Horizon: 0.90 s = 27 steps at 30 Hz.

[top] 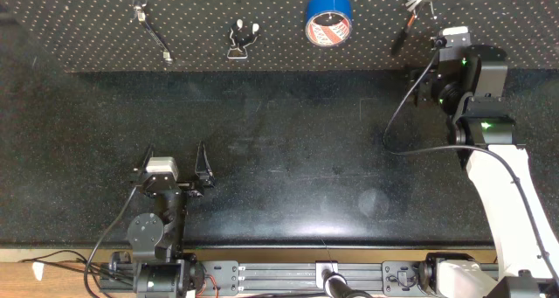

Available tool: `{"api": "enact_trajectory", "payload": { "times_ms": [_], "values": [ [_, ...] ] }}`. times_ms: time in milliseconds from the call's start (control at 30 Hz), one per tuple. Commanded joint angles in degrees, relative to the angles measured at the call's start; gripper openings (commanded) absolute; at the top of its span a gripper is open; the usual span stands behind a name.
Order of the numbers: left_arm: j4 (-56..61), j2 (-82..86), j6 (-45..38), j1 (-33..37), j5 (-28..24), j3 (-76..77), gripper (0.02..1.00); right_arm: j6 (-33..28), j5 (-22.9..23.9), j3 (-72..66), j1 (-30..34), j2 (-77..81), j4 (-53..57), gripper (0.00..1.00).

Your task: Place Tools Onto Pegboard

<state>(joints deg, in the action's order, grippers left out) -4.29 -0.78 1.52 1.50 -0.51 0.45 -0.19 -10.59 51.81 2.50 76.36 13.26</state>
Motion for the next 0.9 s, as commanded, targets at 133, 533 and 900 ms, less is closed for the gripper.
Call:
{"api": "enact_trajectory", "payload": {
  "times_ms": [133,533,900],
  "values": [
    [-0.3,0.5,-0.5,-0.3,-0.6,-0.1,0.996,0.4,1.2,-1.4,-0.6,-8.1,6.1,0.950],
    [-0.3,0.5,-0.5,-0.3,-0.6,-0.1,0.996,7.8,1.2,-51.6,-0.4,-51.8,-23.6,0.954],
    [-0.4,0.5,-0.5,-0.3,-0.6,-0.1,0.996,5.2,1.2,-51.6,-0.5,-73.8,-9.6,0.954]
  ]
}}
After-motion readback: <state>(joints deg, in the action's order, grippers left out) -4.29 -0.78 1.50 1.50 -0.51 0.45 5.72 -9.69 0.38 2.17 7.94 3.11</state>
